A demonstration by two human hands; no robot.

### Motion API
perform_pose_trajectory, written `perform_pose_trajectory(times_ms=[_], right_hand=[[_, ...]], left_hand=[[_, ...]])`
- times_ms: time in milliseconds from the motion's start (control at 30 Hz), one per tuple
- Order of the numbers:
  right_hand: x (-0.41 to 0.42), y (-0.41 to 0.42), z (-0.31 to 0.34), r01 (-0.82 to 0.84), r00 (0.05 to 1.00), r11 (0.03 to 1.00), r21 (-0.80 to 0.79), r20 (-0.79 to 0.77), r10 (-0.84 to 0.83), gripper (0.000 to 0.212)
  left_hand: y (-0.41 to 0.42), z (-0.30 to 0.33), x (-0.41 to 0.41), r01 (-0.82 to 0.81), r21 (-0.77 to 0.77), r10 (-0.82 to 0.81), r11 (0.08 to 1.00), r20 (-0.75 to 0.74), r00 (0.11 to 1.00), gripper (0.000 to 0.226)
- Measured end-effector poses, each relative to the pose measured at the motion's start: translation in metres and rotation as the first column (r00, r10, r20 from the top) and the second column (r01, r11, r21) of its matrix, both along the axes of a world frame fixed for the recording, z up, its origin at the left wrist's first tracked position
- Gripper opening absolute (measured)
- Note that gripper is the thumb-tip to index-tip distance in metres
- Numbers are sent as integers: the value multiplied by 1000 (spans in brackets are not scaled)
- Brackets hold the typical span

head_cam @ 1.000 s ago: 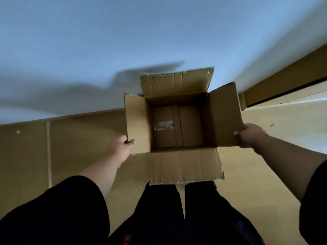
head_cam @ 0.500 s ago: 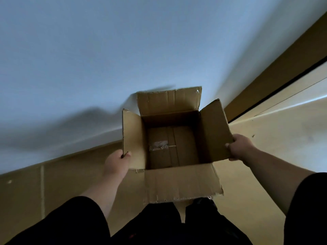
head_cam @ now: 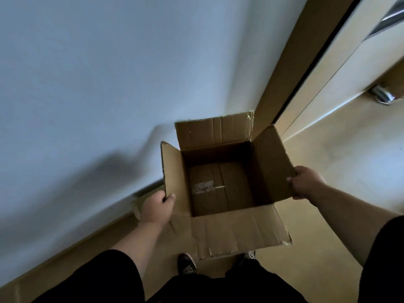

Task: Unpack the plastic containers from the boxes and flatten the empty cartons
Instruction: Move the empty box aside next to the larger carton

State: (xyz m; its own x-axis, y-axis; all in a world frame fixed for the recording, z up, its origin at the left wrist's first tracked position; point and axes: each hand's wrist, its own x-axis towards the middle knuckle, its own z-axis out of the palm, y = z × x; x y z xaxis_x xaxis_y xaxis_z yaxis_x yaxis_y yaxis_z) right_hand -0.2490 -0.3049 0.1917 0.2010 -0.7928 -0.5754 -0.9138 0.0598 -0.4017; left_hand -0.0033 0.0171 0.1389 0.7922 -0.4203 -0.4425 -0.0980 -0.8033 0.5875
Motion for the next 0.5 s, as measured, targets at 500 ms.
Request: perform_pose_trajectory(times_ms=[500], right_hand=[[-153, -182, -50, -5, 985, 991, -133, -174, -18, 9]], left_hand=[[-224, -32, -137, 246, 117, -232, 962, -124, 965, 45]])
